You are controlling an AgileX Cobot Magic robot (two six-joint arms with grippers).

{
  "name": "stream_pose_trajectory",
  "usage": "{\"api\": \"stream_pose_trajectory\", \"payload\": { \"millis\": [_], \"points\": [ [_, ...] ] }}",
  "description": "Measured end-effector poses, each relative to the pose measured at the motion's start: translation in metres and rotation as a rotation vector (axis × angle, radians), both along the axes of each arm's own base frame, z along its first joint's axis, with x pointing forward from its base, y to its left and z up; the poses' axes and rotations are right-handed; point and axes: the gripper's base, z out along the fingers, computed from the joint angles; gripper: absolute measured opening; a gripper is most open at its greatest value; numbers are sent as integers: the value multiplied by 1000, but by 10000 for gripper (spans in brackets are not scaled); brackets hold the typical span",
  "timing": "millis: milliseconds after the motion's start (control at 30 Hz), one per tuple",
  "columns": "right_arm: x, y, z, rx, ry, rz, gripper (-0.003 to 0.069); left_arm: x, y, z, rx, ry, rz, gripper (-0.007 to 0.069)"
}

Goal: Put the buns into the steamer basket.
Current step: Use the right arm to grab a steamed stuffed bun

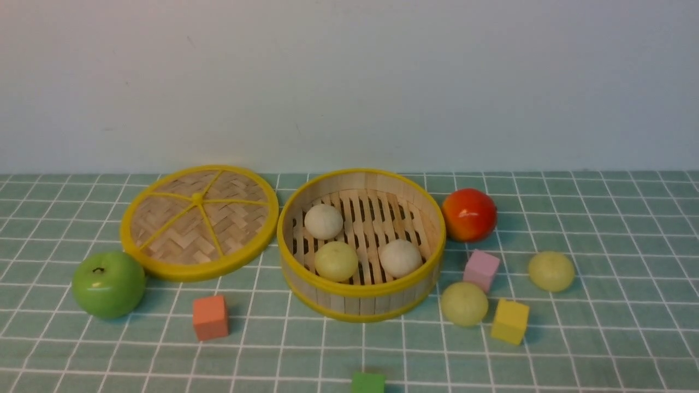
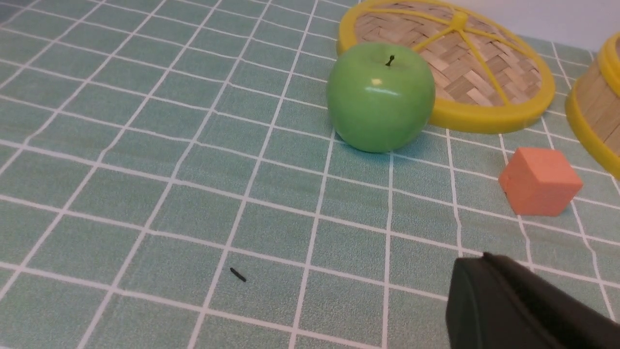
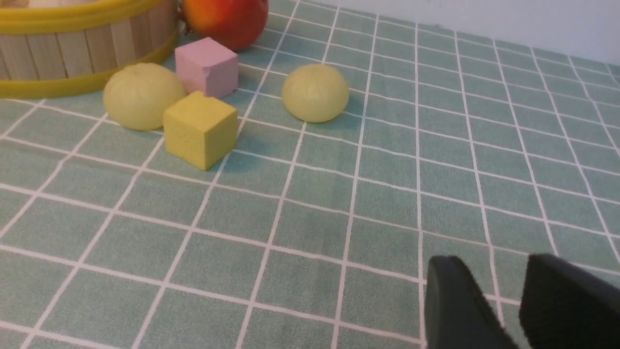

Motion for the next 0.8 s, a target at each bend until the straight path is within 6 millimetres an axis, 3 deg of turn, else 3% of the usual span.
{"api": "stream_pose_trajectory", "payload": {
  "millis": [600,800],
  "points": [
    [0,0,0,-4,-3,0,240,0,0,0,0,0,0,15],
    [4,3,17,182,-213,-8,240,0,0,0,0,0,0,17]
  ]
}}
